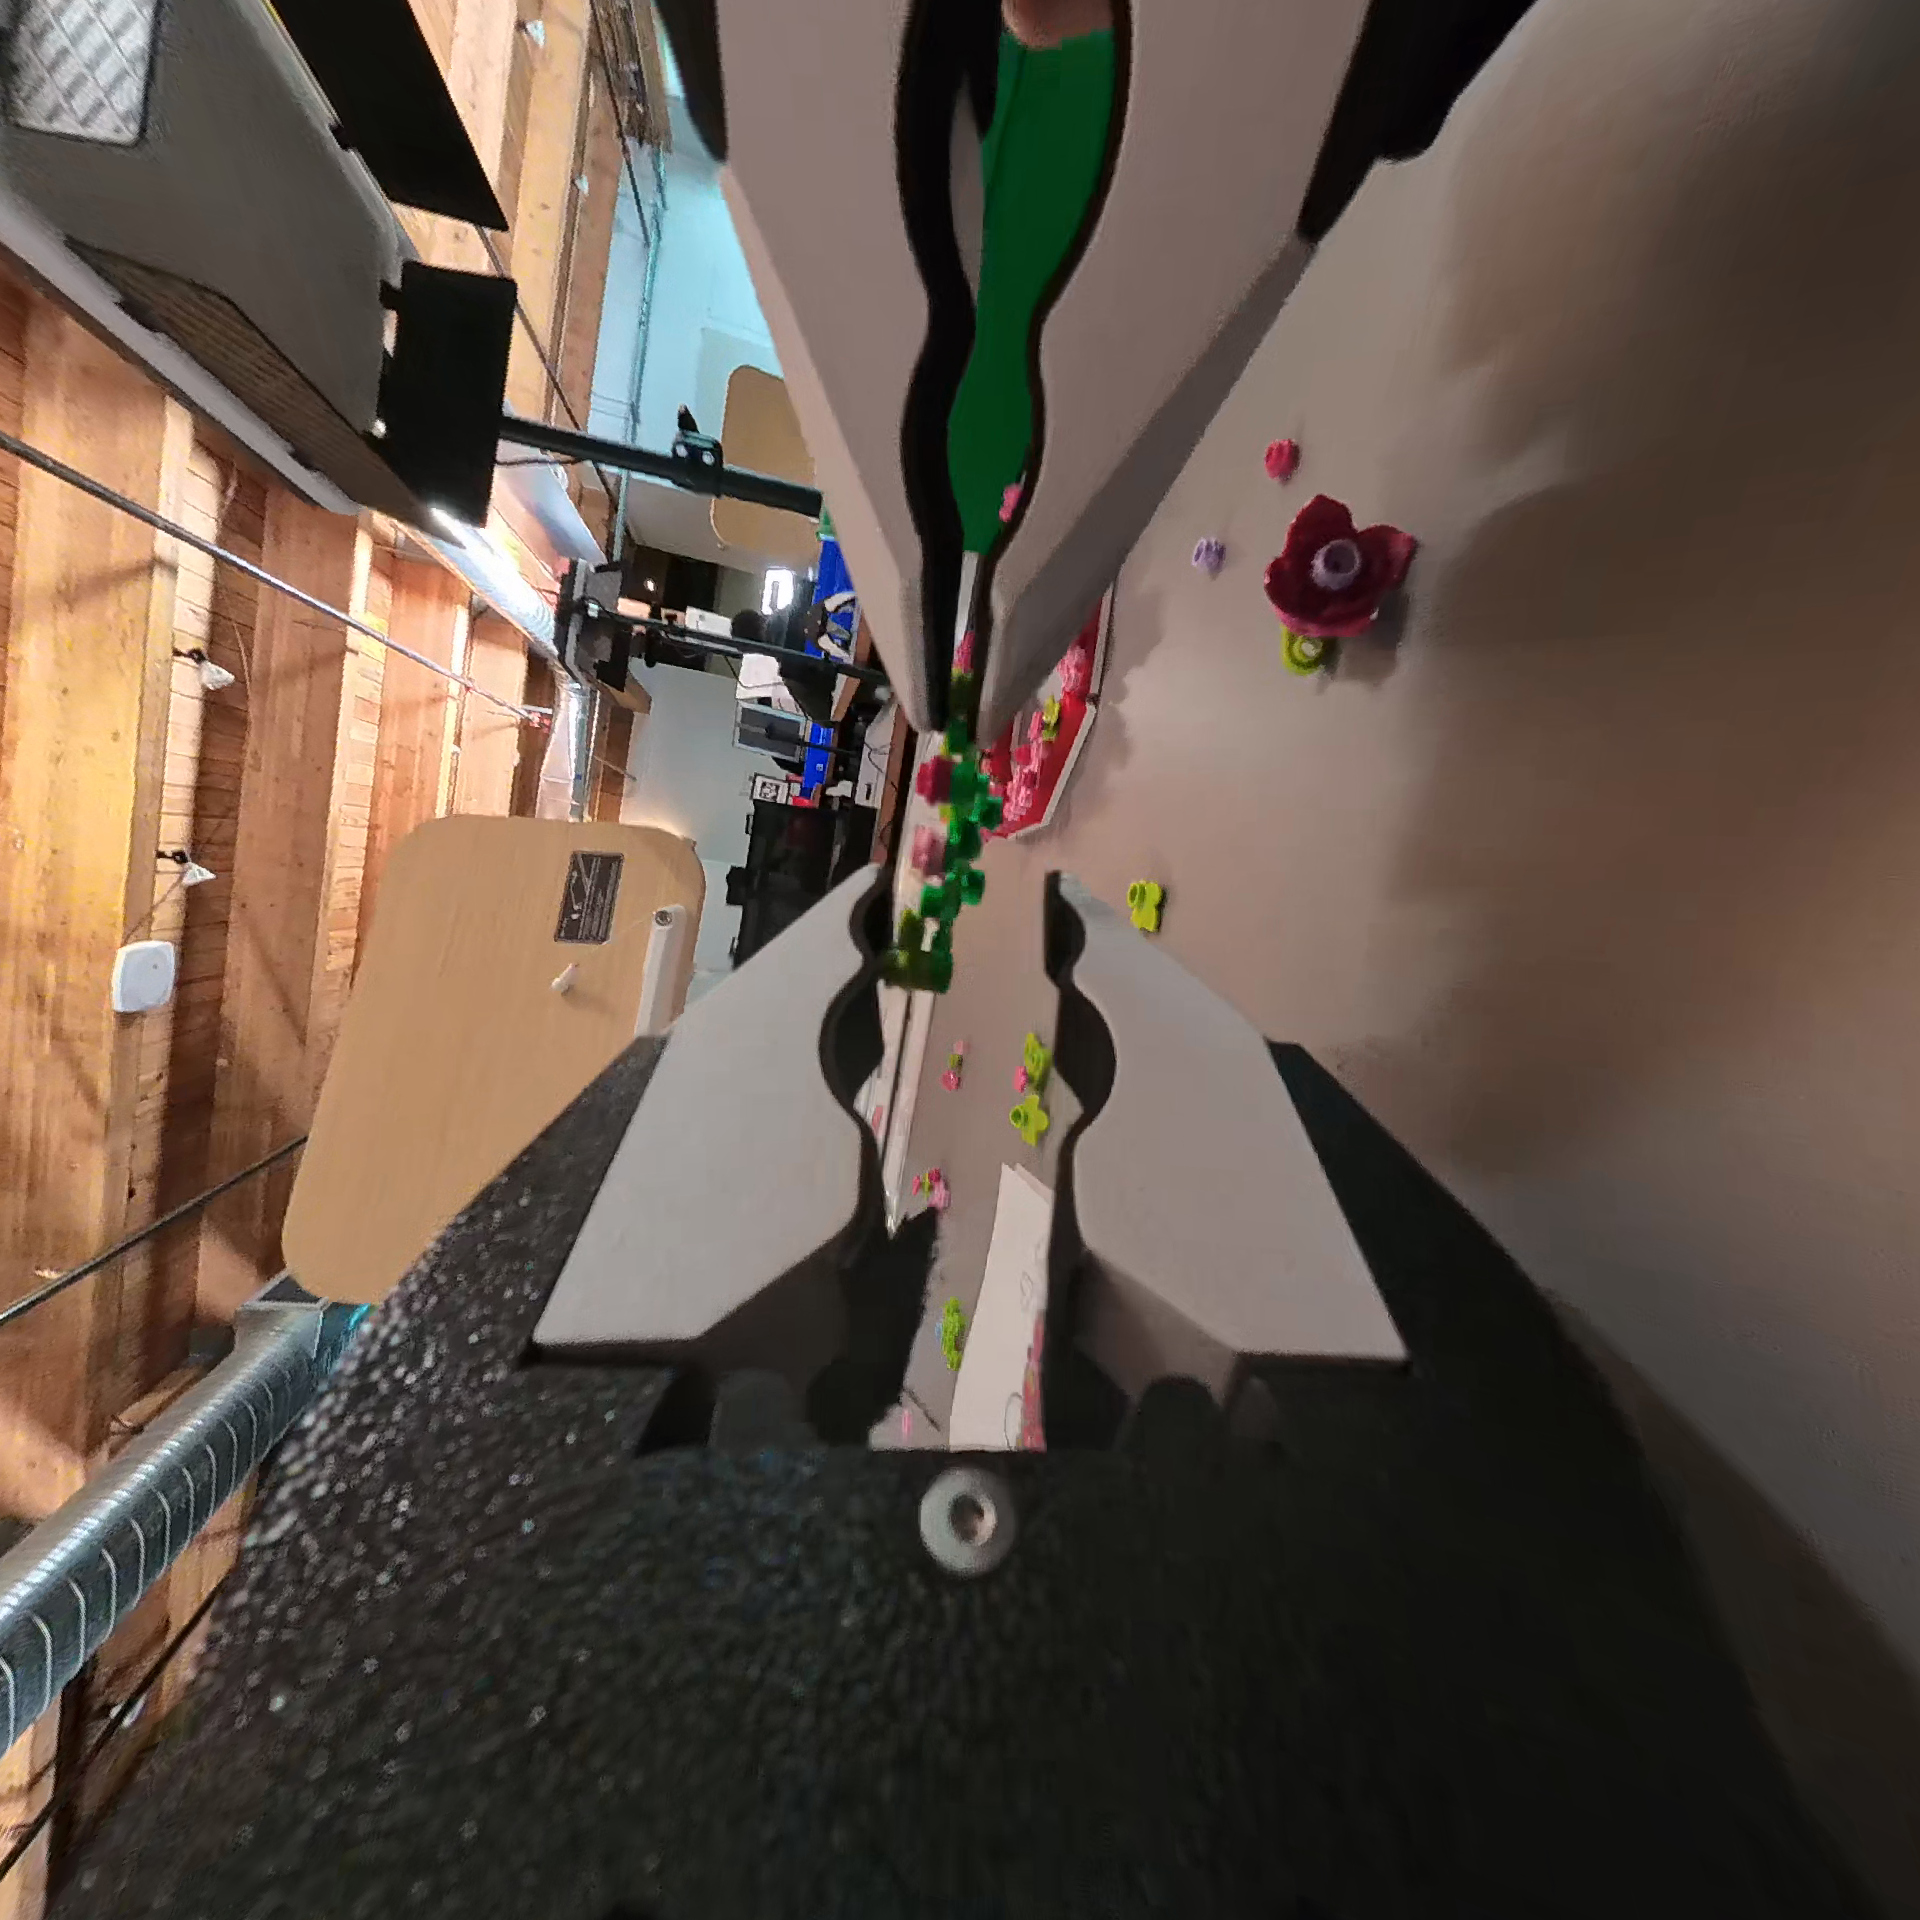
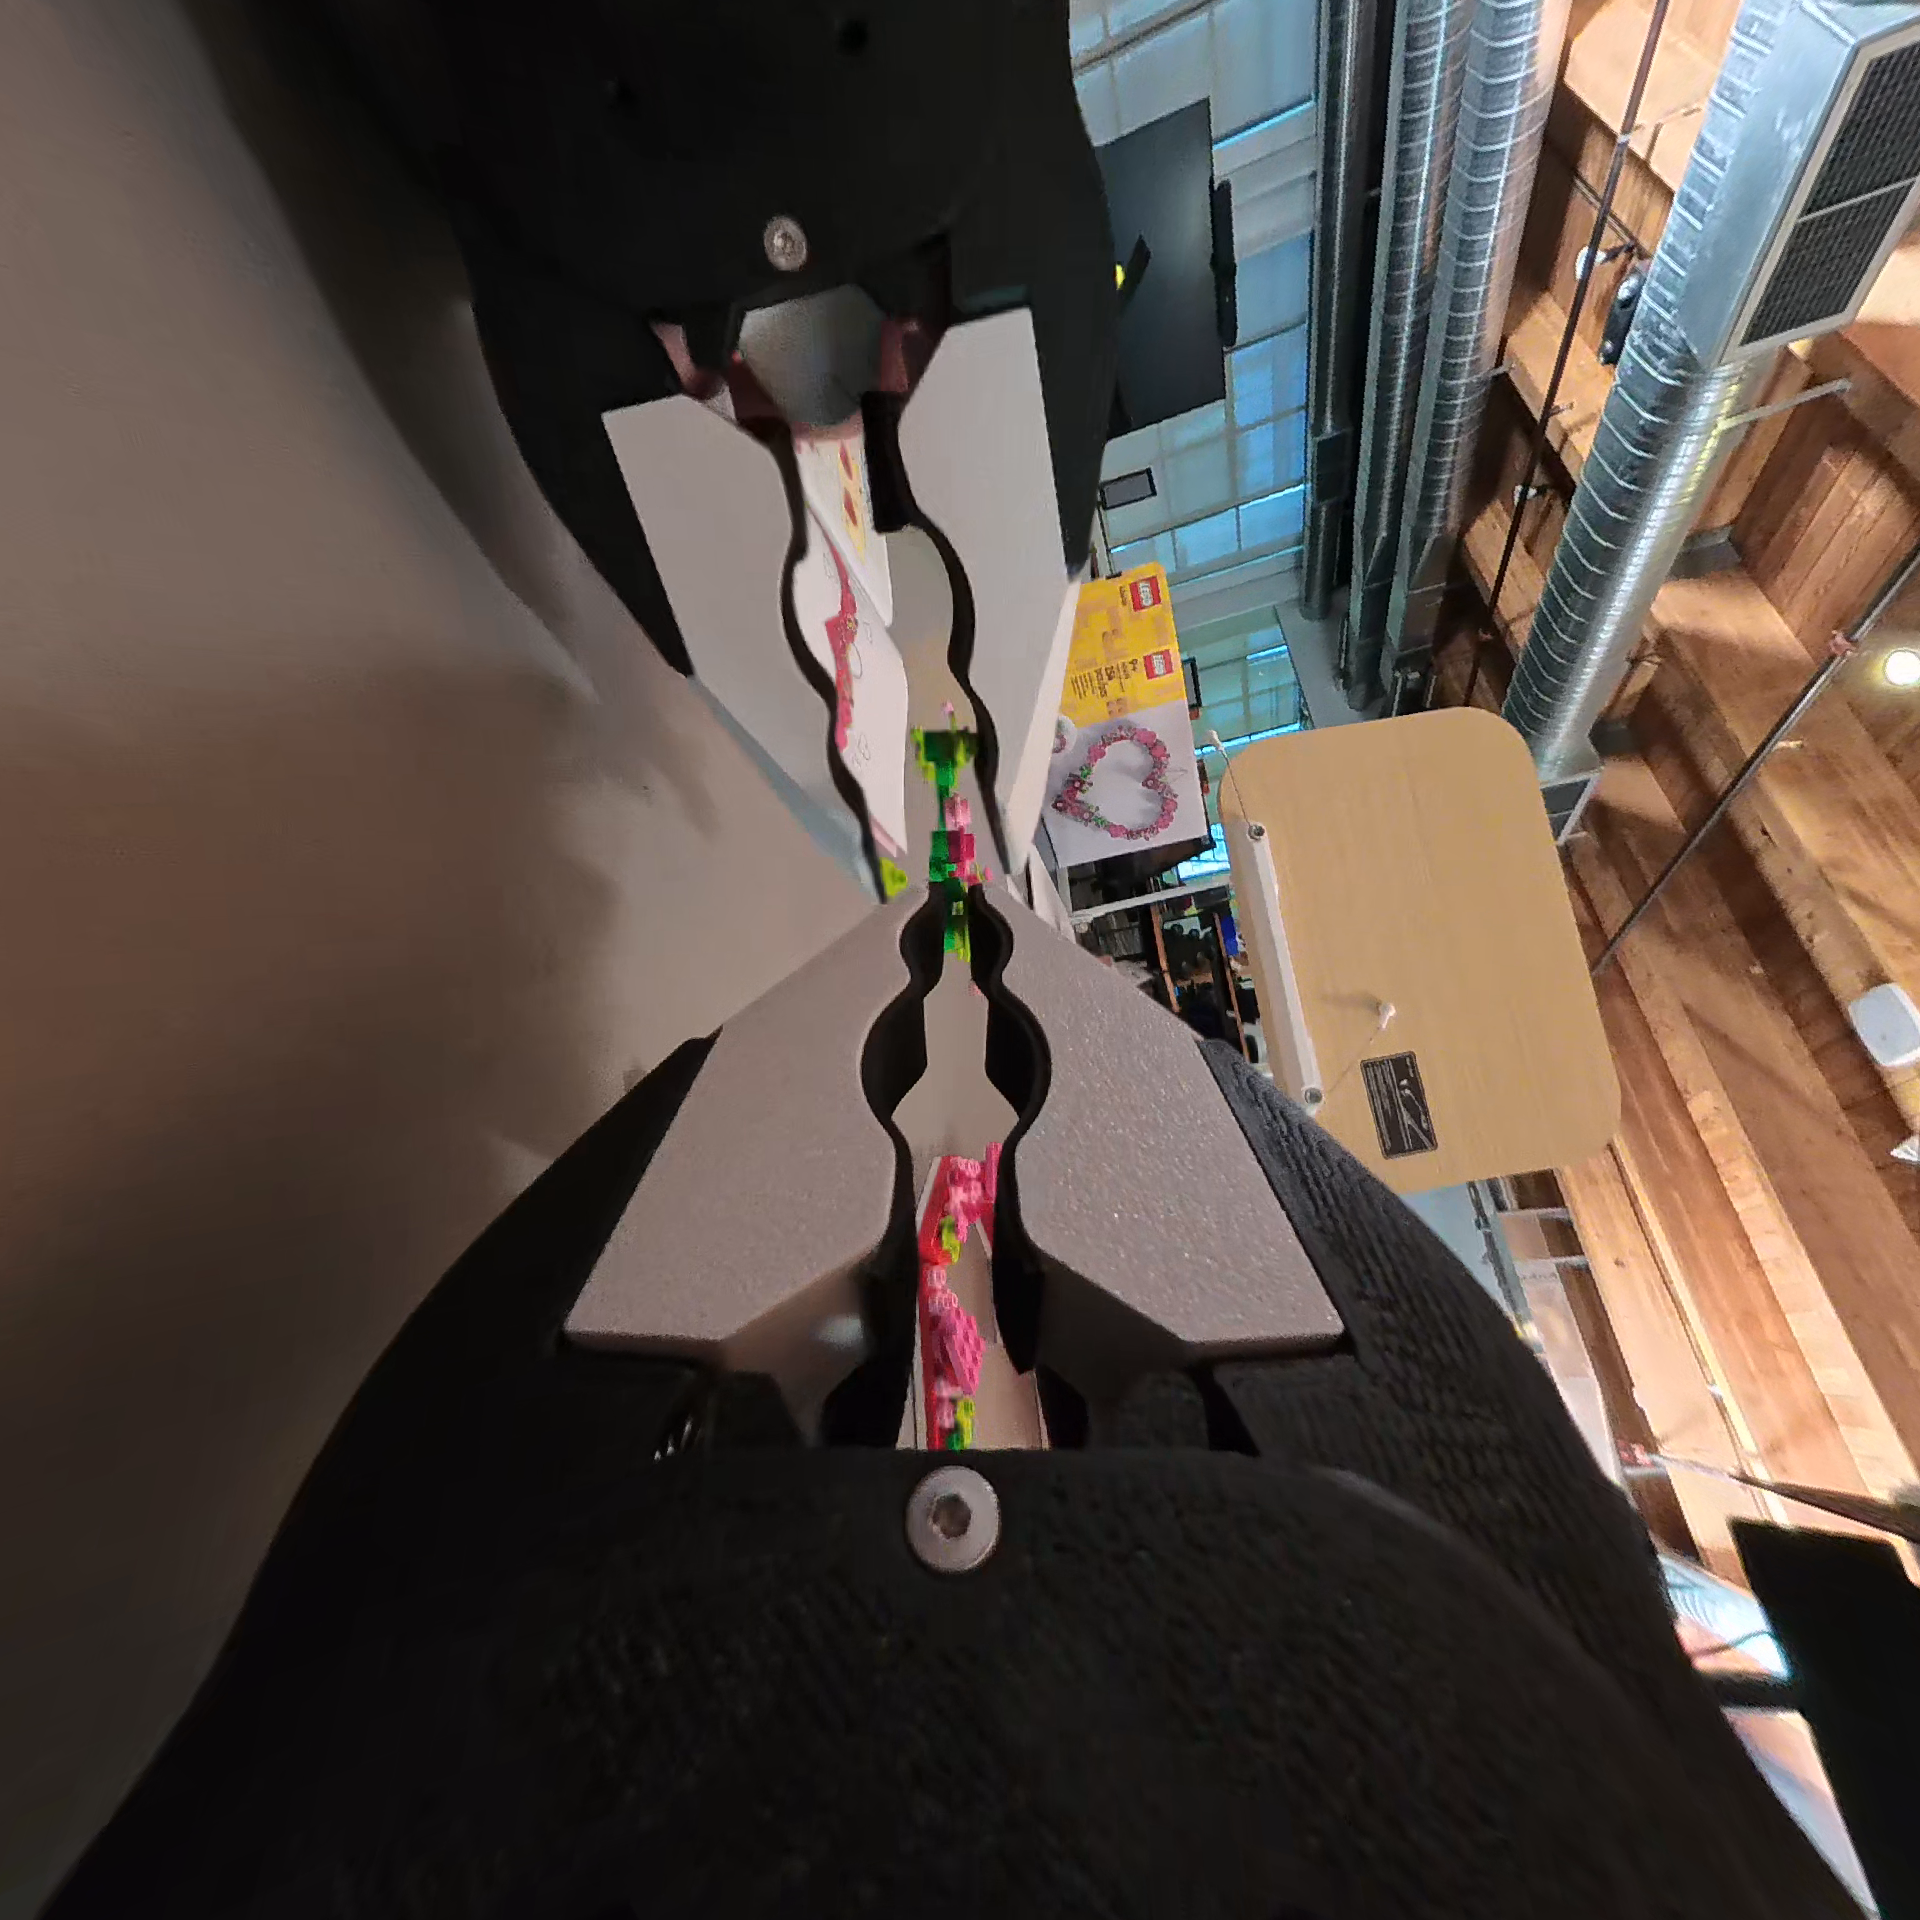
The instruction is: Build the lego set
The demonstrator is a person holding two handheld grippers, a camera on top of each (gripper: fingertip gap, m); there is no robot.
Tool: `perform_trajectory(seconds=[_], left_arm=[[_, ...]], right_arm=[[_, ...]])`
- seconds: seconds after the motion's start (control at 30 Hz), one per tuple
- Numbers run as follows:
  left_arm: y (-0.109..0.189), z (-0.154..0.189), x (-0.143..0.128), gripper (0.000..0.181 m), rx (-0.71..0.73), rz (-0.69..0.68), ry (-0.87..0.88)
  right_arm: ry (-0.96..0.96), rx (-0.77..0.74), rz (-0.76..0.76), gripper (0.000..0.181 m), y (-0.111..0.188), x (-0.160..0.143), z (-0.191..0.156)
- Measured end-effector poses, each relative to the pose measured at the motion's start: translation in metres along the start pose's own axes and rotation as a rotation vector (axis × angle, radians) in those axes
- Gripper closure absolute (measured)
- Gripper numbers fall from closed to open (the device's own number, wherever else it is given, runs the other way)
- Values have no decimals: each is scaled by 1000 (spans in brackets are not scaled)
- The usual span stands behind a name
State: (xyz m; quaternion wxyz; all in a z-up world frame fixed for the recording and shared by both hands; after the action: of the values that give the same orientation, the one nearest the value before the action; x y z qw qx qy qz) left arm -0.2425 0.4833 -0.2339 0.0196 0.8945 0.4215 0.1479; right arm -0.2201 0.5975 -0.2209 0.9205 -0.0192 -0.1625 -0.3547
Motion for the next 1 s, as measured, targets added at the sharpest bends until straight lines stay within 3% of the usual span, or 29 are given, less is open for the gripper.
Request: perform_trajectory(seconds=[0.3,0.67,0.87,1.0], left_arm=[[-5,-1,-8,146,-14,-68,63],[-8,0,2,147,81,-171,-77],[-12,5,2,156,63,-189,-103],[-11,3,2,172,89,-189,-98]], right_arm=[[27,-40,-87,180,-3,-8,3],[148,-35,-159,180,-7,-7,-2],[182,-24,-134,180,-9,3,-6],[173,-18,-132,180,-9,2,-6]])
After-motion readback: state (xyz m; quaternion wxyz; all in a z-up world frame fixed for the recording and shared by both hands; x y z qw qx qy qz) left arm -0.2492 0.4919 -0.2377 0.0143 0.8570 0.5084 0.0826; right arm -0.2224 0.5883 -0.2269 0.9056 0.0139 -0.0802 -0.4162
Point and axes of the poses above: each gripper's, where its closed fingertips meet, y back along the fingers, x out of its top, z = x × y across the jaws, the point moved 8 cm from there along y, back along the fingers, and after that the axes turned 3 degrees about -x, right-handed, at the moved point
